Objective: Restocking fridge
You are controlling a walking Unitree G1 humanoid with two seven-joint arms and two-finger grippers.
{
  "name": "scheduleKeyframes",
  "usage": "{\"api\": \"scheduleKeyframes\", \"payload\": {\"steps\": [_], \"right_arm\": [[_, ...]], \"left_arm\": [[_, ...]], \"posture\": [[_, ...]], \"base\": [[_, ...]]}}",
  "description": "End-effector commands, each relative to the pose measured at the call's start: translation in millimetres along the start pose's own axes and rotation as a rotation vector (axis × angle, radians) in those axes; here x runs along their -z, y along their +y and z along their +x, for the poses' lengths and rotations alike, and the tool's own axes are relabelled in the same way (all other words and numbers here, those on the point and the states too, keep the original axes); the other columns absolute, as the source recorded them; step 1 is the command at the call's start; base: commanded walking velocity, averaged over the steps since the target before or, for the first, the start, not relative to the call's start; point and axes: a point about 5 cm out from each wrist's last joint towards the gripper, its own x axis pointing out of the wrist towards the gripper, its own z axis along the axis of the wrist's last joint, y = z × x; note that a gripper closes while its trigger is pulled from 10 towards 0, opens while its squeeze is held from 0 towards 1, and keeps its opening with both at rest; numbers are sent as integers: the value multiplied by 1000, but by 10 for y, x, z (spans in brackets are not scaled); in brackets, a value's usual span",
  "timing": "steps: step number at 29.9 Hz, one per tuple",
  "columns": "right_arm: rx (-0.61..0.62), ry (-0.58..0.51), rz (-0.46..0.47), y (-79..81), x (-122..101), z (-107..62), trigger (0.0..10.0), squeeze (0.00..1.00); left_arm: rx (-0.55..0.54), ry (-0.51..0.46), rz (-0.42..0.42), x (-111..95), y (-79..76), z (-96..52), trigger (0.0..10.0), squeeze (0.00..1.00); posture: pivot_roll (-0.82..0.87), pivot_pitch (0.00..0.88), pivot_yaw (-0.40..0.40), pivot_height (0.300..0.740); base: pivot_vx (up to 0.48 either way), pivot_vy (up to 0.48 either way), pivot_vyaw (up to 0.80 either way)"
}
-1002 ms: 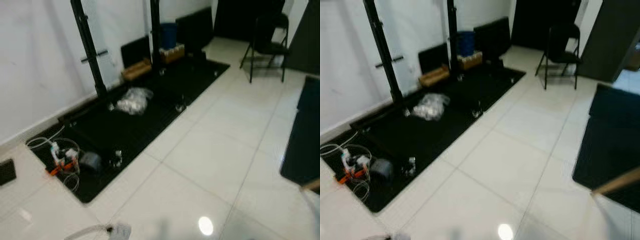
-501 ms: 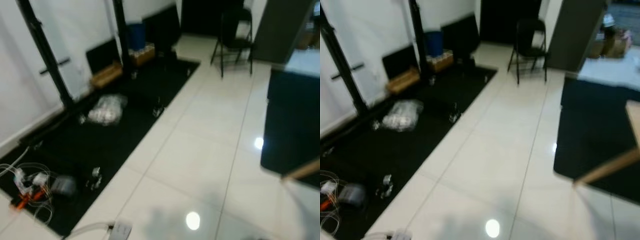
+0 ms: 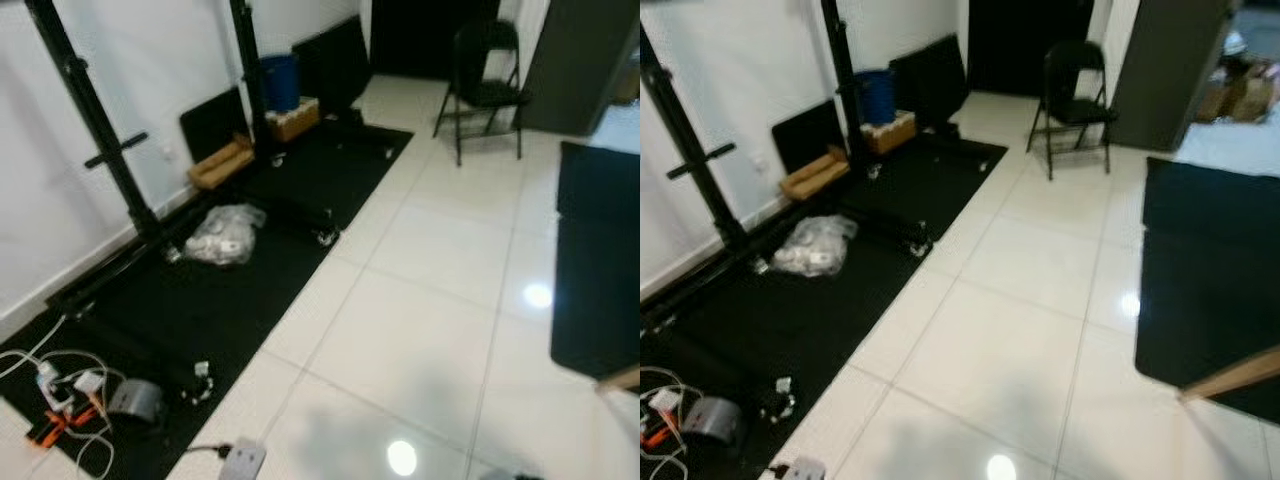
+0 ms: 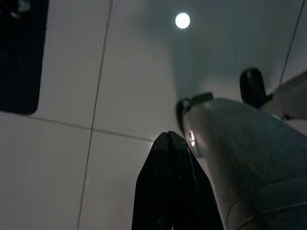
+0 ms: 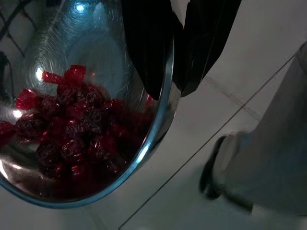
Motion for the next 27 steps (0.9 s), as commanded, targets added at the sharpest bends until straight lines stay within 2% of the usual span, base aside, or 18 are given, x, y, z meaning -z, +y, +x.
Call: {"api": "scheduleKeyframes", "payload": {"steps": [1,3,12,17,18,27], "right_arm": [[1,2,8,31,9,3,10000,0],[0,3,-3,34,8,3,10000,0],[3,5,-4,48,12,4,10000,0],[15,-12,-29,12,-25,3,10000,0],[22,-28,-33,-58,-76,-3,10000,0],[42,-28,-16,-91,-63,-7,10000,0]], "left_arm": [[12,45,1,113,-38,-6,10000,0],[12,47,2,116,-33,-8,10000,0],[6,50,-1,131,-12,-16,10000,0],[-3,48,-3,137,27,-27,10000,0],[-8,47,-17,147,48,-34,10000,0],[19,14,-70,130,79,-49,10000,0]], "posture": [[55,0,-11,740],[53,0,-10,740],[40,0,-5,740],[35,0,-1,740],[25,0,-2,740],[41,0,-1,740]], "base": [[251,0,0],[251,0,0],[253,0,-800],[251,0,0],[356,0,0],[324,0,0]]}}
